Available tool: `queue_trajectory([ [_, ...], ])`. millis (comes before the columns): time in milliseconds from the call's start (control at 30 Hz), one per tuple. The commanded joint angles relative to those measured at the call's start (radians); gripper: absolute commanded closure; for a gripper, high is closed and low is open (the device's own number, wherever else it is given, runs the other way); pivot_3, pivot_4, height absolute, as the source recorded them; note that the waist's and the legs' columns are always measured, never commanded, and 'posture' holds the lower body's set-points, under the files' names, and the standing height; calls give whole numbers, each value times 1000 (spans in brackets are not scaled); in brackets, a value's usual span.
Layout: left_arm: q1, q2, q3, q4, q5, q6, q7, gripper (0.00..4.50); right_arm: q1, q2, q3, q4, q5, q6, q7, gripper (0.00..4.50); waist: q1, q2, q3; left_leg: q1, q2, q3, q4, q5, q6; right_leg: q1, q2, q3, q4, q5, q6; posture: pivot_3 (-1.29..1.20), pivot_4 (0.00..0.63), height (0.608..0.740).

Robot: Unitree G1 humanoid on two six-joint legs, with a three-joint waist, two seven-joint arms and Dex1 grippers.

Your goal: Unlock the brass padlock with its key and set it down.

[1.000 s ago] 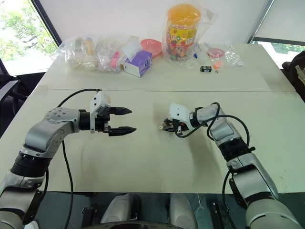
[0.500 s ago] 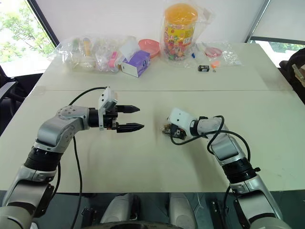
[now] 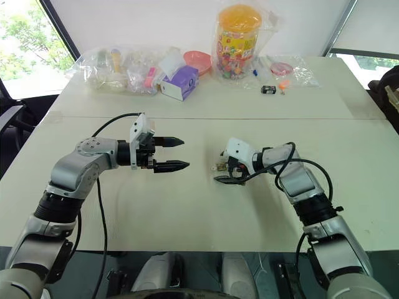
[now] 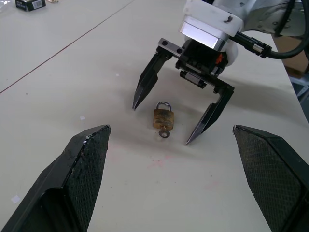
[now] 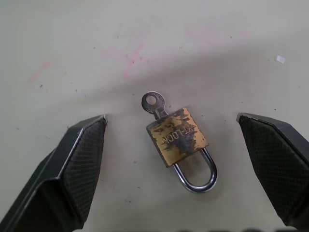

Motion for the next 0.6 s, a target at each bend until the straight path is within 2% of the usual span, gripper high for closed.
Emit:
queue_trajectory([
  [33,0,2,17,-30,-2,-15,7,235,-61,10,42,177,-44,-69,34,51,-1,0,0,0,0,0,0,0,0,0,0,0,0,0,0,0,150,740],
  [333,25,13,33,-59,-9,-9,26,235,-180,15,112,479,-96,-240,129,51,0,0,0,3,0,0,0,0,0,4,-2,0,0,0,0,0,150,740],
  [467,44,22,45,-74,-12,-7,37,235,-163,-12,126,499,-100,-280,177,51,3,0,0,13,0,-1,-2,-1,1,15,-3,0,-3,0,0,0,150,740],
  [600,51,27,46,-81,-17,-8,42,235,-134,-25,127,481,-106,-298,189,51,10,0,0,14,-1,-3,-2,-1,1,18,-4,-1,-5,0,0,0,150,740],
])
